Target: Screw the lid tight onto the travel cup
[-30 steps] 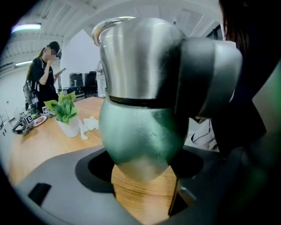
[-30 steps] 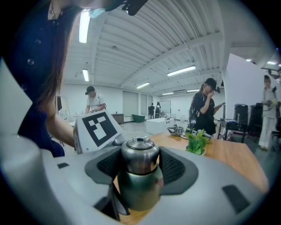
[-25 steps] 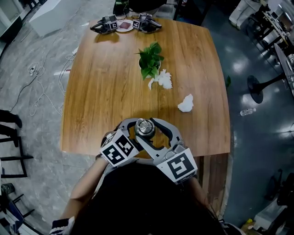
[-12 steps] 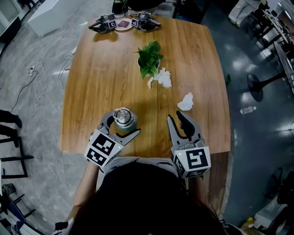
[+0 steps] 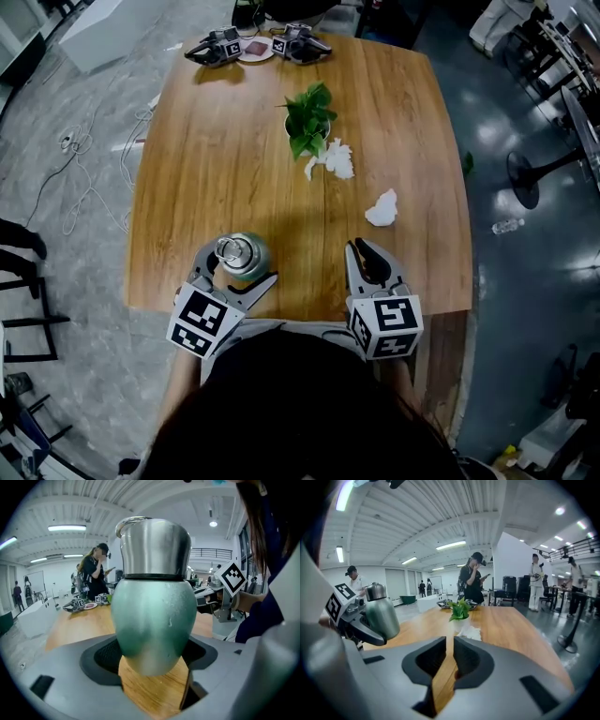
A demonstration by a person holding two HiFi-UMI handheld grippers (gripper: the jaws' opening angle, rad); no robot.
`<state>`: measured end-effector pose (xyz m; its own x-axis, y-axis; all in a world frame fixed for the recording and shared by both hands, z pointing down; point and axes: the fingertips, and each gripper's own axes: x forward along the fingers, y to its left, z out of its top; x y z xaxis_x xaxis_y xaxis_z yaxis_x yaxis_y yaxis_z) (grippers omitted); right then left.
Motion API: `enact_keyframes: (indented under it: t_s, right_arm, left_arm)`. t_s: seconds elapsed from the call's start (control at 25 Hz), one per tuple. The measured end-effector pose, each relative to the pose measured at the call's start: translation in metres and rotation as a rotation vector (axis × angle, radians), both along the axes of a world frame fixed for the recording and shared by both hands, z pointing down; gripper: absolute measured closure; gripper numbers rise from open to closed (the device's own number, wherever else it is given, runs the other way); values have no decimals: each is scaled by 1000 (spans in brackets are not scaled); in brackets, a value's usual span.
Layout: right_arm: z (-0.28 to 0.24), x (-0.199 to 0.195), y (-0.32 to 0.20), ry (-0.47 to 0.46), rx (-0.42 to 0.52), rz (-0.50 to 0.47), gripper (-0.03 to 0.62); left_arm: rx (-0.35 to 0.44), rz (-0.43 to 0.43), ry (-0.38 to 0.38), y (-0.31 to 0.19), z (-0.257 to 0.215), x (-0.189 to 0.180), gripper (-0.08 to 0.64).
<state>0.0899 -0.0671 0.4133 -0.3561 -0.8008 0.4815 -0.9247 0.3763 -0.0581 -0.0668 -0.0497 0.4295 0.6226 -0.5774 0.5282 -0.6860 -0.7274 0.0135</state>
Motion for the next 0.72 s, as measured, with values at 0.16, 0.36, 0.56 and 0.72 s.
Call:
enact_keyframes:
  t_s: [0.16, 0.36, 0.56, 0.72]
  right_arm:
    - [2, -3, 3, 11, -11, -13, 545]
    - [2, -3, 3, 15, -10, -10, 551]
    - [3, -4, 4, 14, -12, -5, 561]
    - [2, -6, 5, 16, -13, -5, 563]
  left_arm:
    - [-5, -8, 5, 3, 1, -2, 173]
    - [-2, -1, 7, 7, 3, 1, 173]
    - [-4, 15, 5, 8, 4, 5, 173]
    - [-10, 24, 7, 9, 4, 7, 173]
